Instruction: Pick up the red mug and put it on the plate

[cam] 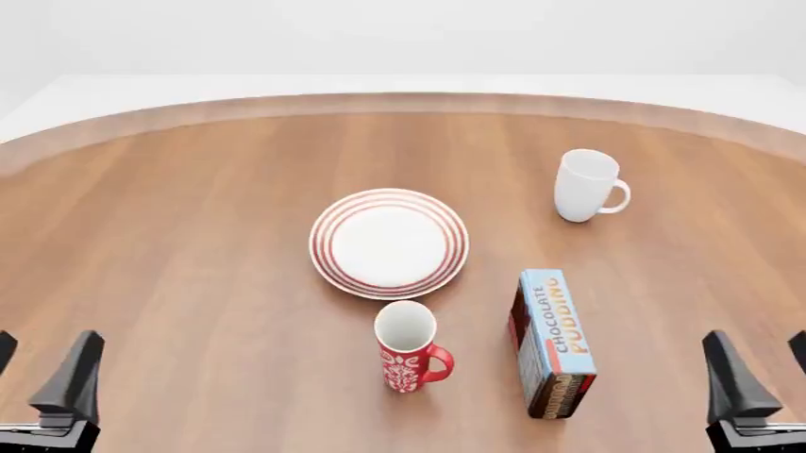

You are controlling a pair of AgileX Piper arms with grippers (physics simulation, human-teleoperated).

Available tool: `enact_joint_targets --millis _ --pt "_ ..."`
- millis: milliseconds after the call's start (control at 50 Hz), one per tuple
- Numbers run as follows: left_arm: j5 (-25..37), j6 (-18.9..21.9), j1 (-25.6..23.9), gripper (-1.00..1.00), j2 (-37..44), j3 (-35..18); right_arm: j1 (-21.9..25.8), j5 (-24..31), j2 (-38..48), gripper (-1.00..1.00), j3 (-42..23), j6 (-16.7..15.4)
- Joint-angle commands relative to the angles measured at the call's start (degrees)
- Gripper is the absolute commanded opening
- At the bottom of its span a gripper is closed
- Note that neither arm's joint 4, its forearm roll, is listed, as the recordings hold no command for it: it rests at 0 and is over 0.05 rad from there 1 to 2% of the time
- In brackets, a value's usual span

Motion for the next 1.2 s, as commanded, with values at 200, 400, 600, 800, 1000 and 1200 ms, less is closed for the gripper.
enact_joint_targets --millis 200,400,600,800,1000,1200 --pt "-0.1 0.0 0.0 1.00 0.3 -0.1 -1.0 0.3 0.3 1.00 -0.9 -1.4" --pt "-0.1 0.0 0.0 1.00 0.3 -0.1 5.2 5.9 2.6 1.00 -11.9 -1.1" --pt "-0.1 0.0 0.0 1.00 0.3 -0.1 15.0 10.2 10.7 1.00 -23.0 -7.8" --pt "-0.1 0.0 0.0 1.00 0.3 -0.1 21.0 13.5 18.5 1.00 -30.6 -11.7" --pt "-0.1 0.0 0.0 1.00 0.3 -0.1 26.0 17.0 26.4 1.00 -38.0 -9.9" --pt "-0.1 0.0 0.0 1.00 0.3 -0.1 30.9 19.7 32.8 1.00 -41.3 -12.7"
